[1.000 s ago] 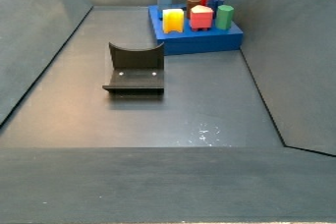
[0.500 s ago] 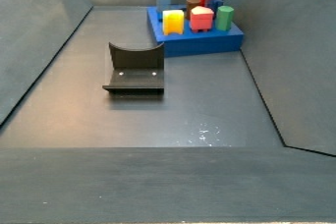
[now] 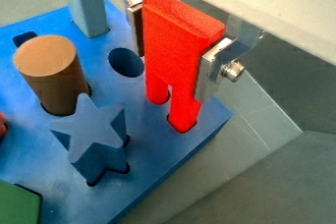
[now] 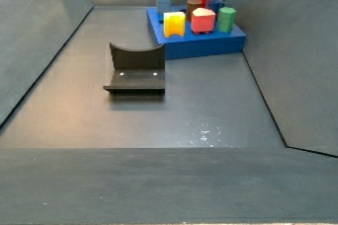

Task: Pick up the square-circle object. Move up. Rotate the square-circle object. Move to above the board. Insert the square-circle object.
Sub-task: Insert the square-circle object.

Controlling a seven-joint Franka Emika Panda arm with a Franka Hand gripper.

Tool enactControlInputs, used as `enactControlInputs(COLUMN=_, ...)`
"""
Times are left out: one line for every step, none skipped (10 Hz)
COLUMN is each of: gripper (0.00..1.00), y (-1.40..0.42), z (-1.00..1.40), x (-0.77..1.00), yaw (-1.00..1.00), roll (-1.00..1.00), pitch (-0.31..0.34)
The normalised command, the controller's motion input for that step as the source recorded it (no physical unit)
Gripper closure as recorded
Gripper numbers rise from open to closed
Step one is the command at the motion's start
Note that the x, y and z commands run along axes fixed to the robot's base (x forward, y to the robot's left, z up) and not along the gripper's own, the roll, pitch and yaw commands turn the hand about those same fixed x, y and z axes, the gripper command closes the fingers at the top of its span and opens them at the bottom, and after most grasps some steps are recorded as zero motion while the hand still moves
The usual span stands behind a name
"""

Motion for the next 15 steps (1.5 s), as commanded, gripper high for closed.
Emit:
enactControlInputs(gripper=1.00, y=-0.50, z=-0.52, x=0.01, yaw=0.20, roll=0.38, pitch=-0.059)
enactControlInputs(gripper=1.00, y=-0.34, z=-0.60, x=0.15, yaw=0.17, roll=0.31, pitch=-0.074)
enactControlInputs(gripper=1.00, y=0.00, z=-0.37, x=0.48, yaw=0.03, roll=0.00, pitch=-0.020)
enactControlInputs(gripper=1.00, y=0.15, z=-0.20, x=0.56, yaw=0.00, roll=-0.06, pitch=0.000)
enactControlInputs(gripper=1.00, y=0.00, z=0.00, x=0.17, yaw=-0.05, roll=-0.02, pitch=0.000)
enactControlInputs(gripper=1.00, y=-0.06, z=-0.23, x=0.02, yaw=0.00, roll=0.10, pitch=0.000)
enactControlInputs(gripper=1.00, y=-0.08, z=-0.69, x=0.00, yaw=-0.01, roll=0.30, pitch=-0.056)
enactControlInputs(gripper=1.00, y=0.13, z=-0.58, x=0.14, yaw=-0.01, roll=0.13, pitch=-0.026)
enactControlInputs(gripper=1.00, y=0.16, z=-0.55, x=0.13, yaw=-0.01, roll=0.06, pitch=-0.034)
enactControlInputs(gripper=1.00, y=0.00, z=-0.81, x=0.00, yaw=0.00, roll=0.13, pitch=-0.161)
enactControlInputs(gripper=1.00, y=0.00, z=-0.77, x=0.00, yaw=0.00, roll=0.12, pitch=-0.207)
enactControlInputs(gripper=1.00, y=0.00, z=-0.24, x=0.00, yaw=0.00, roll=0.00, pitch=-0.127)
enactControlInputs(gripper=1.00, y=0.00, z=-0.10, x=0.00, yaw=0.00, roll=0.00, pitch=-0.037)
enactControlInputs(gripper=1.00, y=-0.31, z=-0.89, x=-0.18, yaw=0.00, roll=0.18, pitch=-0.149)
enactControlInputs(gripper=1.00, y=-0.33, z=-0.98, x=-0.19, yaw=0.00, roll=0.16, pitch=-0.107)
